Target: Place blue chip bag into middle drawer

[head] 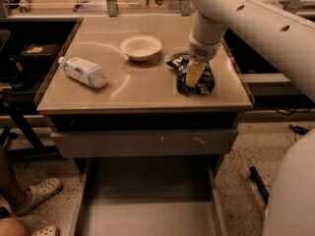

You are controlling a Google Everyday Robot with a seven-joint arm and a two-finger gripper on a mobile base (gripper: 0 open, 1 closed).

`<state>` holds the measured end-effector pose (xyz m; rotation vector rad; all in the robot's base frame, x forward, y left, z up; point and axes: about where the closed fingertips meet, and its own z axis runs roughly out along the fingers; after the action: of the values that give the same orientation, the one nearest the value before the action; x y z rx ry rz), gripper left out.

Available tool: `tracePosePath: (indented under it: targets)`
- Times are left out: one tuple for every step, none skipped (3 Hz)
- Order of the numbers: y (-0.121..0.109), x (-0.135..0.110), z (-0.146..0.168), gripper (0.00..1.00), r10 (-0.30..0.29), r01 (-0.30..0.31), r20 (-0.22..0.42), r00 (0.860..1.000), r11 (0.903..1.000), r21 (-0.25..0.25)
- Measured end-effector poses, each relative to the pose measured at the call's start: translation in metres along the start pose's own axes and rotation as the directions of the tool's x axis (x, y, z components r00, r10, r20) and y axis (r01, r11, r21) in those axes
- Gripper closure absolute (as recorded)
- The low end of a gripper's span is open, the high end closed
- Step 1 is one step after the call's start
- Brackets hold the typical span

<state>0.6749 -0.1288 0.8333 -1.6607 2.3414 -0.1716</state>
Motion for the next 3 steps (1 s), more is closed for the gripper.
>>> tracePosePath:
  targets:
    - [0.0,0.0,0.0,0.87,0.0,0.0,0.0,1.0,1.0,0.0]
    - [0.0,0.0,0.0,1.0,0.0,0.0,0.0,1.0,1.0,0.0]
    - [0.007,0.006,-0.016,1.0,-0.011,0.011,0.013,1.0,0.9999,0.007]
